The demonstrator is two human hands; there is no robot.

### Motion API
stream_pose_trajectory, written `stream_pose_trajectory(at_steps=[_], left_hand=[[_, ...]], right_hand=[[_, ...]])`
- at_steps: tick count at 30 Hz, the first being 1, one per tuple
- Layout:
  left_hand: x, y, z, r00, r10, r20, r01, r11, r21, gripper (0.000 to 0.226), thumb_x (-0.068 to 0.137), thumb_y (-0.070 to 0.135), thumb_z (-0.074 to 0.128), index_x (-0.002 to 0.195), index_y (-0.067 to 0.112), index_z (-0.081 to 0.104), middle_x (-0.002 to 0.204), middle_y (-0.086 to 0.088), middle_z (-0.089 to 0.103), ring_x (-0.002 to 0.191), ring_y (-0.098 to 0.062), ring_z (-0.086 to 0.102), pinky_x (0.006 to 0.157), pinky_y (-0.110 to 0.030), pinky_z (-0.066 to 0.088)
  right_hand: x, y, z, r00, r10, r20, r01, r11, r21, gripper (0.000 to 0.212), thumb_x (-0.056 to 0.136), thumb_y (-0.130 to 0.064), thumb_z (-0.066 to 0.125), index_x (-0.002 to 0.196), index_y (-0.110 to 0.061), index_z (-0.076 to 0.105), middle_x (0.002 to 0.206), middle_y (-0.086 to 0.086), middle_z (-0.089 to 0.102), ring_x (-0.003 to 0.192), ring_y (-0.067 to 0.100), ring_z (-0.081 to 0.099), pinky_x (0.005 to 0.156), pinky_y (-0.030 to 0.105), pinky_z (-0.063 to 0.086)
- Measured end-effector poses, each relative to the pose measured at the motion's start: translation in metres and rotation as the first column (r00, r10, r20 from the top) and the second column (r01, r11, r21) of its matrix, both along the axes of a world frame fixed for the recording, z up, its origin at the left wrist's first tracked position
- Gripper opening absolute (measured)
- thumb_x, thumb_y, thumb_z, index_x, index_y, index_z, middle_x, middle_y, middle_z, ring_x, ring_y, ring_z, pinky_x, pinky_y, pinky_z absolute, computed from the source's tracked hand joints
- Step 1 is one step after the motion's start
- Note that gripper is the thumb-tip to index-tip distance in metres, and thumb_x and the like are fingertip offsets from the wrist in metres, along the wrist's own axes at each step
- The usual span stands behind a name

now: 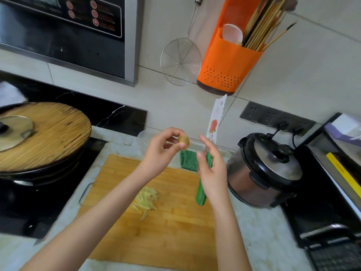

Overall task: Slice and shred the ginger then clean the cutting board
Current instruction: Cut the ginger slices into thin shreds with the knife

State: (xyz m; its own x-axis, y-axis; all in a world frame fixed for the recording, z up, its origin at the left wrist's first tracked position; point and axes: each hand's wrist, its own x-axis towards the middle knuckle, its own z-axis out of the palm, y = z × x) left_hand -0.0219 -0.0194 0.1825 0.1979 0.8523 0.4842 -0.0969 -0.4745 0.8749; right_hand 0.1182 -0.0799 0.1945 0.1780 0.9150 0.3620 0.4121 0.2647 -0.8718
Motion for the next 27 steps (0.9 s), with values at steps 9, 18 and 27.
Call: stream_pose_trajectory(at_steps=[9, 18, 27], left_hand=[[0.019, -0.018, -0.126, 0.940, -0.056, -0.337, 0.075, 0.996, 0.045, 0.008, 0.083, 0.010, 0.063, 0.090, 0.013, 0.065, 0.089, 0.007, 0.059, 0.086, -0.005, 0.053, 0.076, -0.018, 0.043], [0.067, -0.073, -0.229, 0.663, 0.300, -0.686, -0.062, 0.935, 0.349, 0.009, 0.084, 0.021, 0.053, 0.090, 0.026, 0.058, 0.092, 0.002, 0.065, 0.084, -0.019, 0.056, 0.083, -0.035, 0.036], [0.091, -0.130, -0.268, 0.567, 0.252, -0.784, -0.147, 0.968, 0.205, 0.023, 0.087, 0.034, 0.059, 0.101, 0.017, 0.067, 0.100, -0.005, 0.066, 0.087, -0.024, 0.057, 0.073, -0.035, 0.048]], right_hand=[[0.042, -0.024, -0.087, 0.990, -0.139, 0.007, 0.137, 0.965, -0.225, 0.068, 0.086, -0.047, 0.056, 0.141, -0.056, 0.018, 0.147, -0.013, 0.037, 0.102, 0.019, 0.039, 0.086, 0.037, 0.036], [0.107, -0.081, -0.143, 0.968, -0.003, 0.250, 0.140, 0.834, -0.533, 0.035, 0.094, -0.012, 0.049, 0.128, -0.017, 0.056, 0.071, -0.015, 0.053, 0.051, 0.002, 0.048, 0.047, 0.018, 0.033], [0.165, -0.115, -0.186, 0.857, 0.374, 0.355, -0.059, 0.754, -0.654, 0.018, 0.083, -0.016, 0.051, 0.068, -0.022, 0.042, 0.050, -0.002, 0.038, 0.045, 0.012, 0.028, 0.046, 0.030, 0.023]])
